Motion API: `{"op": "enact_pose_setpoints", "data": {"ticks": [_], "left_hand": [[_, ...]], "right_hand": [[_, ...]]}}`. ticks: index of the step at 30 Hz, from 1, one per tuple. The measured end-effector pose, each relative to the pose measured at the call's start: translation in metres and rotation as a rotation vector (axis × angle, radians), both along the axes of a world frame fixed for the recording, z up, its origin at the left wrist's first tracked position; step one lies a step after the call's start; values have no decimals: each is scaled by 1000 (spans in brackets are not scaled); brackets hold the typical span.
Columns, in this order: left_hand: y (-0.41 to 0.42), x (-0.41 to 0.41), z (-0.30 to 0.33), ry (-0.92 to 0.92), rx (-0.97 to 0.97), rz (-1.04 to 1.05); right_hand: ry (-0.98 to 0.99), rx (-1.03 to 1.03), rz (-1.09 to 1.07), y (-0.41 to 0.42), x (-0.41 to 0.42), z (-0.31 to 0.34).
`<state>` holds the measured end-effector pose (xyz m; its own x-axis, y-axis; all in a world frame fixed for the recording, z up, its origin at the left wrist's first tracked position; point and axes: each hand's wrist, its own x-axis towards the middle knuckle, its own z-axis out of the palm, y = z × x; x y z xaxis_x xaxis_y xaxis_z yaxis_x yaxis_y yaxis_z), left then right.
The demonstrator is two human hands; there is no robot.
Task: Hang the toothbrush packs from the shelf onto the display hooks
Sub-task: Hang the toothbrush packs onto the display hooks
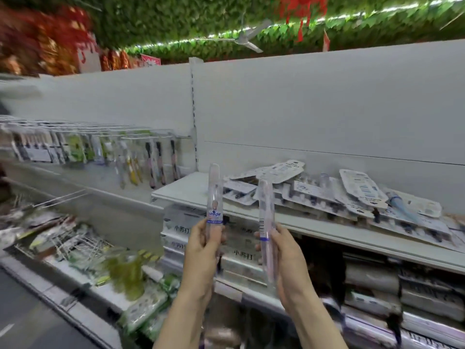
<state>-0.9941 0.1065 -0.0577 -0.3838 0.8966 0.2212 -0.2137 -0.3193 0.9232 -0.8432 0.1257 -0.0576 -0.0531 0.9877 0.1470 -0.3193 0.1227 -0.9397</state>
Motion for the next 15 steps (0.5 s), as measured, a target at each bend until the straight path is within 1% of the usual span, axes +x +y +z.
{"op": "enact_pose_setpoints", "data": {"ticks": [3, 7, 11, 15], "left_hand": [[-23, -73, -6, 17, -28, 30], [-50, -188, -23, 12, -31, 99], [-76, -294, -37, -6, -20, 182], [-84, -380, -43, -31, -41, 222]], "right_hand": [[-88, 29, -6, -14, -79, -10], [-127, 56, 57, -29, -193, -25], [-65, 50, 133, -37, -300, -40], [-37, 48, 182, -30, -388, -46]]}}
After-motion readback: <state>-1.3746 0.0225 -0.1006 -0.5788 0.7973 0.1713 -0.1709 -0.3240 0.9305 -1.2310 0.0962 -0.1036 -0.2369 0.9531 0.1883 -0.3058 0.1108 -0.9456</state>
